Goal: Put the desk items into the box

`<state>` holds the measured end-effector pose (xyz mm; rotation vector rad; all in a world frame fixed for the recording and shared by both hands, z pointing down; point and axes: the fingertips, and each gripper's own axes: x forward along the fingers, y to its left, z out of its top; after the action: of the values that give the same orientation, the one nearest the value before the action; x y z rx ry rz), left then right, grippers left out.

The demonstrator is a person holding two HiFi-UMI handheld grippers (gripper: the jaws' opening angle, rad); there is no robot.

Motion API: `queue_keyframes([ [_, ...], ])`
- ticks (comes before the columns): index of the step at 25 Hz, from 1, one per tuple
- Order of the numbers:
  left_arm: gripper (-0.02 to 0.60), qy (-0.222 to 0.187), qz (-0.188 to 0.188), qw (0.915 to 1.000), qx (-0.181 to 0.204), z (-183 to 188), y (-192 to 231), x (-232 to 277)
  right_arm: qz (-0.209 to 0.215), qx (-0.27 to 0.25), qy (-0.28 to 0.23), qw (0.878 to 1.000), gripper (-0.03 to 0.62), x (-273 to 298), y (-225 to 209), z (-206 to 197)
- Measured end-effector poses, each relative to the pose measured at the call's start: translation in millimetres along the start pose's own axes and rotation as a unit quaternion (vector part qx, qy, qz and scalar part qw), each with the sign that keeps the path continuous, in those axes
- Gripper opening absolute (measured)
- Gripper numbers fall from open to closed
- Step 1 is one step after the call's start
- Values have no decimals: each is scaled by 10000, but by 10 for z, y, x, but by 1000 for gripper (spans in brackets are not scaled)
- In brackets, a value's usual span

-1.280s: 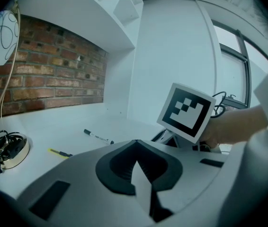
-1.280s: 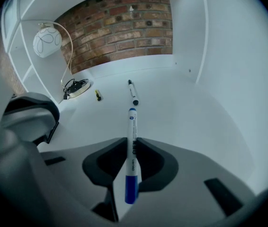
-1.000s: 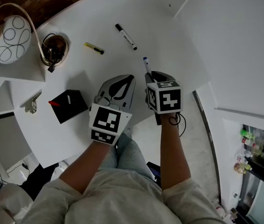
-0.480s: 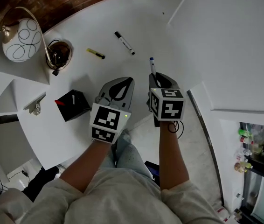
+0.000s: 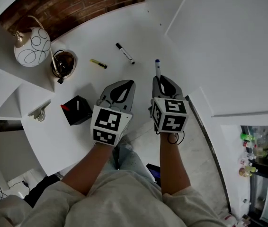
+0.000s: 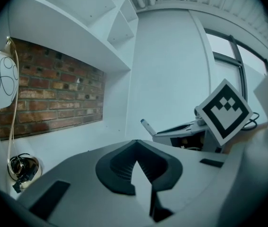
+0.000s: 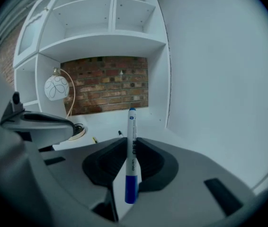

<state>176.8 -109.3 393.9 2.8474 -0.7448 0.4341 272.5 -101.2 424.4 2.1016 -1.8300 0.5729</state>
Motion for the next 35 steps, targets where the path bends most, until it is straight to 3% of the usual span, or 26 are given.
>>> queue_keyframes([
  [8,8,-290,8,9994,162,332,-58,-76,-125,-29,-763,9970,75,-332,34,350],
  [15,8,-447,107,9987,198,483,-84,-181,39,-108,-1265,9919,75,-497,147,603],
  [23,8,-539,403,9976,142,512,49,-390,389,-175,-1498,9878,75,-529,436,707],
  [35,8,-620,1156,9914,-36,420,531,-979,1166,-385,-1636,9789,75,-498,1232,825],
])
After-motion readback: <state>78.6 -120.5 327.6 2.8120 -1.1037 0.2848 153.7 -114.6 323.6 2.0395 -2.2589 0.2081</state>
